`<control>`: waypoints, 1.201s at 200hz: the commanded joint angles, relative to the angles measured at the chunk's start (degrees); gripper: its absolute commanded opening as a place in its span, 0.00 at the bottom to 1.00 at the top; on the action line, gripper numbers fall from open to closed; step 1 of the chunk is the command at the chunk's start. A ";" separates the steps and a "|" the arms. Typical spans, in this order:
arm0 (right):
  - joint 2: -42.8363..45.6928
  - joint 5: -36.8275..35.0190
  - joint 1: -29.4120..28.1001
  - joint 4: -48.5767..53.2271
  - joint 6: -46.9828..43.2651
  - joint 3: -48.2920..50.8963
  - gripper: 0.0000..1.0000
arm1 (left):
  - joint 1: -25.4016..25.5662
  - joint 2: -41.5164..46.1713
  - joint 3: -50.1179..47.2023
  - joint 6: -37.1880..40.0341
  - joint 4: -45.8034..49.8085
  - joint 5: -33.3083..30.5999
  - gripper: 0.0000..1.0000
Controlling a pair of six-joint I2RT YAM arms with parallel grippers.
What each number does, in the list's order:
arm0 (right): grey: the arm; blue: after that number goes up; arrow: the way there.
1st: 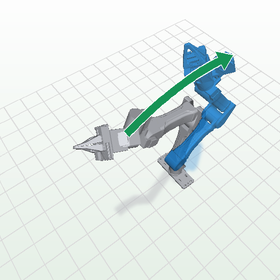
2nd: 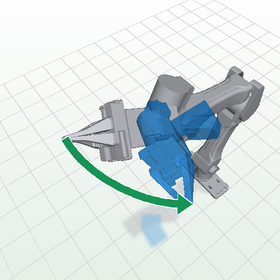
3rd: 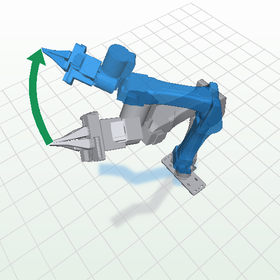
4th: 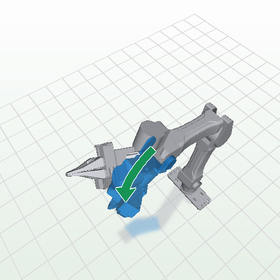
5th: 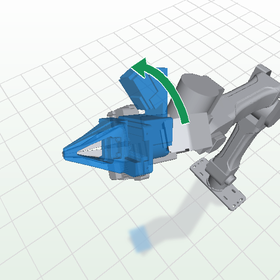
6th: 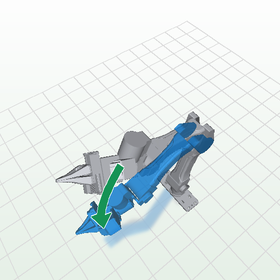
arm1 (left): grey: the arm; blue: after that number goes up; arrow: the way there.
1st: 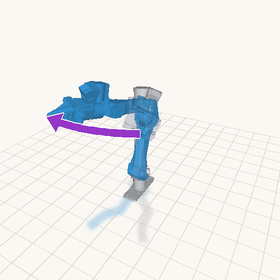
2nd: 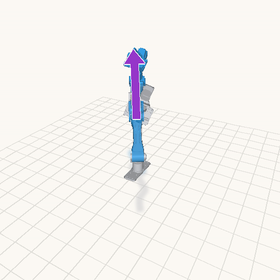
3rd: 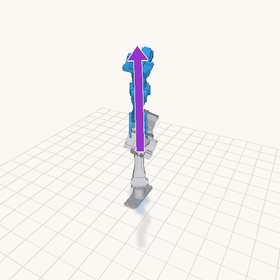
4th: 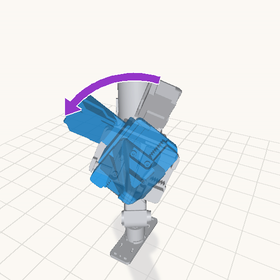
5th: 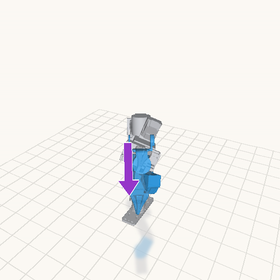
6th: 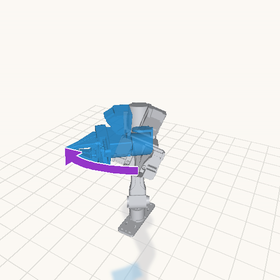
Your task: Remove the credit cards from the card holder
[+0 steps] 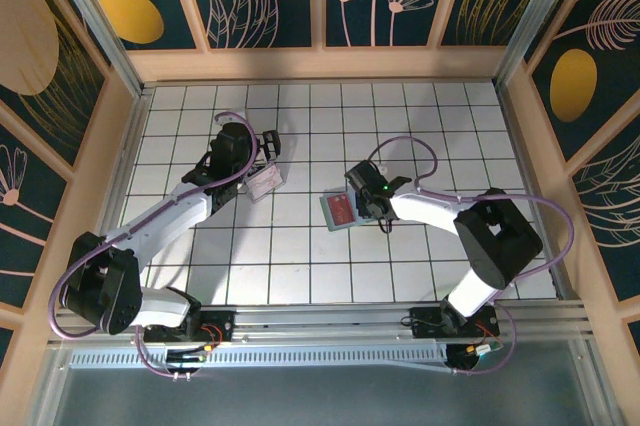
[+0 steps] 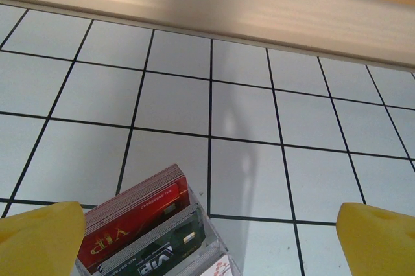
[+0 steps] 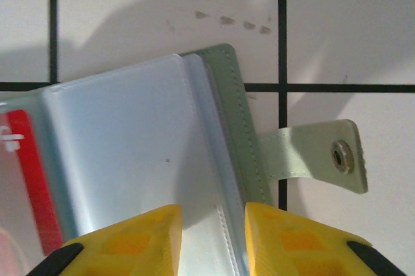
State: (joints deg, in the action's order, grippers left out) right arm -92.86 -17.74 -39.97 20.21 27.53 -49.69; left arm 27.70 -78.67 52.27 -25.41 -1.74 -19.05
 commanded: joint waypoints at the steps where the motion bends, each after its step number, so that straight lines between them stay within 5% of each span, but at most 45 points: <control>1: 1.91 1.64 1.17 -2.26 0.95 1.61 0.31 | -0.28 1.45 -0.14 0.97 -0.20 1.11 0.99; 62: 3.88 2.73 3.40 -3.04 1.56 3.00 0.28 | 1.81 3.09 -3.14 1.75 -1.16 -0.52 0.99; 134: 9.44 6.89 7.40 -4.99 2.35 5.20 0.23 | 13.74 -2.96 0.01 4.43 4.78 -16.30 0.99; 191: 14.13 10.82 7.96 -6.30 2.00 4.95 0.22 | 21.91 -10.27 0.99 -0.07 2.91 -13.59 0.99; 240: 14.99 16.10 8.29 -7.51 1.69 4.51 0.22 | 24.04 -13.66 0.54 -6.07 2.31 -8.94 0.99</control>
State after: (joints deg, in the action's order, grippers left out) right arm -78.89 -5.37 -32.10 14.63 29.04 -44.84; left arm 51.48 -91.09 52.10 -27.14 1.23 -30.26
